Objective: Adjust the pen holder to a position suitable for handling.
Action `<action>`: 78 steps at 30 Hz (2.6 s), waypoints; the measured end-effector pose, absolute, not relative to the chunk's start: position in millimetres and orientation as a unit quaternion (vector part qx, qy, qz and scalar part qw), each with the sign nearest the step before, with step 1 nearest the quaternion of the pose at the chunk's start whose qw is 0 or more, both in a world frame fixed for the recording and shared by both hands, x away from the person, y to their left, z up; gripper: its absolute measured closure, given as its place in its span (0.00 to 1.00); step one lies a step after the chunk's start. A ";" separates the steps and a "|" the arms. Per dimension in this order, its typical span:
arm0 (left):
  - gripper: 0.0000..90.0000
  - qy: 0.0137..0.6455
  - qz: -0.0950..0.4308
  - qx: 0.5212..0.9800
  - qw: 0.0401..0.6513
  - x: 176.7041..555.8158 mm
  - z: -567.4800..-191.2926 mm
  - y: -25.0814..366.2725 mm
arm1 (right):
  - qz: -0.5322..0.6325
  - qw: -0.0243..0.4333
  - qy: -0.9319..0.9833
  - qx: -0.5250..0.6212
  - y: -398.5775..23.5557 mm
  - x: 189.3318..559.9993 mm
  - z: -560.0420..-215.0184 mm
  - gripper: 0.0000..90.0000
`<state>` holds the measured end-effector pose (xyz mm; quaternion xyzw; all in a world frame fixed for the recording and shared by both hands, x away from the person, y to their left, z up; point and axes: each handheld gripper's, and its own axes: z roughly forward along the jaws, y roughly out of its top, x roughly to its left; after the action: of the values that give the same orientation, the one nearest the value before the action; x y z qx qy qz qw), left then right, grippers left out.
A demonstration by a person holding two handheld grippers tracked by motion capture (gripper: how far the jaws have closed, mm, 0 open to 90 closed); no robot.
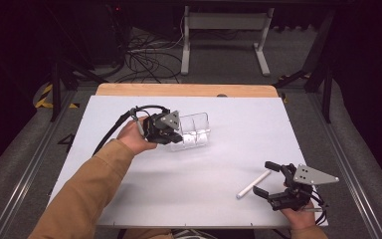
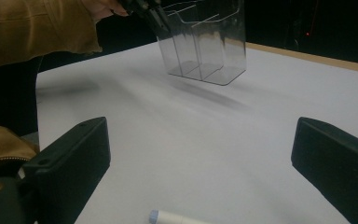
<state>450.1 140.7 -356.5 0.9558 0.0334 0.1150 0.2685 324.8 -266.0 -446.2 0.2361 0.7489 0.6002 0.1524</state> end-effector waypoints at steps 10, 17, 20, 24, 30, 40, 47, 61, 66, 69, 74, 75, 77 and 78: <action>0.96 -0.039 0.078 0.963 0.253 426.0 -367.1 136.5 | 0.602 0.151 0.748 0.237 -266.0 324.2 -445.7 0.06; 0.96 -0.040 0.064 0.967 0.245 424.1 -378.7 143.1 | 0.601 0.151 0.748 0.238 -266.2 324.1 -445.8 0.06; 0.96 -0.042 0.064 0.966 0.249 423.7 -381.5 146.6 | 0.601 0.152 0.748 0.237 -265.9 324.1 -446.0 0.06; 0.96 -0.043 0.050 0.967 0.246 423.2 -386.4 148.3 | 0.601 0.150 0.748 0.238 -265.6 324.4 -446.3 0.06; 0.96 -0.038 0.049 0.968 0.245 422.4 -387.5 147.8 | 0.600 0.149 0.749 0.238 -264.9 324.0 -446.6 0.06; 0.96 -0.032 0.052 0.967 0.247 422.4 -387.5 147.8 | 0.601 0.148 0.748 0.239 -265.0 323.9 -447.0 0.06; 0.94 -0.039 0.057 0.966 0.248 421.5 -387.8 148.4 | 0.602 0.148 0.748 0.239 -265.2 324.1 -446.9 0.06; 0.59 -0.006 0.047 0.966 0.253 415.9 -385.0 148.6 | 0.604 0.152 0.744 0.240 -267.8 322.1 -445.7 0.05; 0.56 0.002 0.066 0.970 0.235 410.9 -384.4 144.8 | 0.604 0.151 0.744 0.241 -268.2 322.0 -446.1 0.05; 0.53 0.015 0.066 0.971 0.230 408.5 -384.8 142.9 | 0.605 0.151 0.744 0.240 -268.1 322.1 -446.2 0.05; 0.52 0.018 0.074 0.972 0.220 405.9 -385.2 140.1 | 0.603 0.150 0.746 0.240 -267.3 322.3 -446.5 0.05; 0.51 0.019 0.074 0.973 0.220 405.9 -384.8 140.0 | 0.602 0.151 0.746 0.240 -267.2 322.2 -446.5 0.05; 0.47 0.021 0.074 0.972 0.220 405.7 -384.3 139.4 | 0.603 0.151 0.746 0.240 -267.2 322.0 -446.2 0.05; 0.46 0.021 0.073 0.973 0.219 405.4 -384.4 139.1 | 0.603 0.151 0.746 0.240 -267.3 322.0 -446.2 0.05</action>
<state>405.4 139.1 -384.4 0.9728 0.0210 0.0735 0.2187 322.0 -267.3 -446.2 0.2402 0.7456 0.6030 0.1510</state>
